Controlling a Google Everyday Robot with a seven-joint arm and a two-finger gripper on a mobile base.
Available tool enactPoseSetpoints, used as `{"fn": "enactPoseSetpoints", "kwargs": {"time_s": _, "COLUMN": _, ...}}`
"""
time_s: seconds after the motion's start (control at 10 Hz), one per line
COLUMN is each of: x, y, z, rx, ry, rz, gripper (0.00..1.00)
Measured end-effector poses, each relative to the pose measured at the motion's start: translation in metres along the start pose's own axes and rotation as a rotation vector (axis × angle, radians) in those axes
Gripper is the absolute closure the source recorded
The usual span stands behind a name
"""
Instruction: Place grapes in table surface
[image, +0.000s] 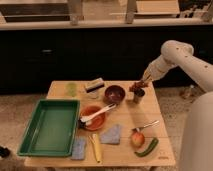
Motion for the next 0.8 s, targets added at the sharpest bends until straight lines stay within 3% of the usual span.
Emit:
{"fn": "enactPoseSetpoints", "kwargs": {"time_s": 0.6, "x": -0.007, "y": -0.009, "z": -0.021, "rx": 0.044, "ry": -0.002, "rz": -0.017, "gripper": 1.0}}
{"fn": "enactPoseSetpoints", "kwargs": {"time_s": 0.8, "x": -0.01, "y": -0.002, "z": -0.021, "rx": 0.022, "ry": -0.006, "rz": 0.002, "gripper": 1.0}}
